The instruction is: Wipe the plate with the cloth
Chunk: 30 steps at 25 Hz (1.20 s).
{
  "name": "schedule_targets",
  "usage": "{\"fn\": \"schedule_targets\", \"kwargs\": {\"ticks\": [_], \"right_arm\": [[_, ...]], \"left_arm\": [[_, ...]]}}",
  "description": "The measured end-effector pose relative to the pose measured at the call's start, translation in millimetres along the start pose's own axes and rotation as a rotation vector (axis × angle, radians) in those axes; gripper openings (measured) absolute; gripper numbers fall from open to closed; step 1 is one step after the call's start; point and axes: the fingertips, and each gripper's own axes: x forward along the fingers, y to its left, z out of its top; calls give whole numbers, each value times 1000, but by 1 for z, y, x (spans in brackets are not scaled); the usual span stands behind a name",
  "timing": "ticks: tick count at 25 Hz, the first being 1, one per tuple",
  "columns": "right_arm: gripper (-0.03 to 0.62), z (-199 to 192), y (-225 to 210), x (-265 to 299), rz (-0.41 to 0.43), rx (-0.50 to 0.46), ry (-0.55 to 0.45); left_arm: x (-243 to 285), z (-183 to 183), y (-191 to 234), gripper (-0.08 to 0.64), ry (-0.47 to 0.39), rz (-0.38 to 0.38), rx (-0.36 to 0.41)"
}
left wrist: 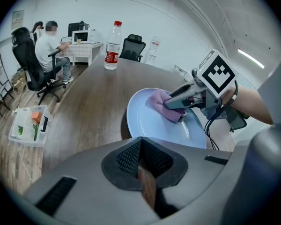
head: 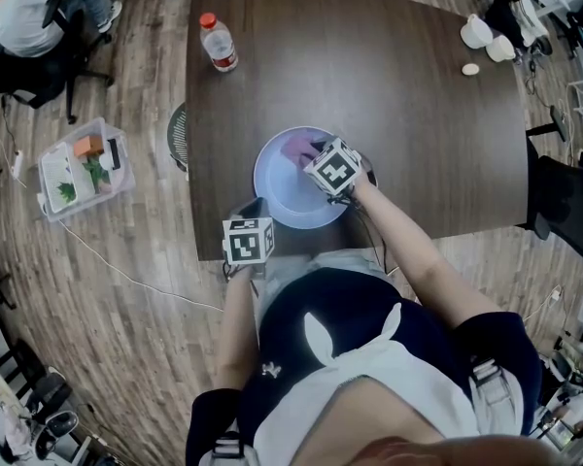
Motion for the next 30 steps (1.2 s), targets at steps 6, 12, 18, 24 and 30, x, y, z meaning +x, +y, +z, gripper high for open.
{"fn": "schedule_targets", "kwargs": {"ticks": [6,12,18,24,30], "right_arm": [[121,-13,-13,-4,-19,-45,42],[121,-20,-19,-7,-39,-50,57],[121,-24,-19,-9,-61,-37,74],[121,-23,-21,-14,-61,-36,62],[121,-25,-20,-16,-71,5,49]], "left_arm": [[0,-3,-1,3,1,-3,-3],[0,-2,-1,3,-5,6,-4],[3,-2,-1,3,-9,19,1],[3,0,-2,3,-13,23,-9],[4,1,-3,3,-16,21,-25]]}}
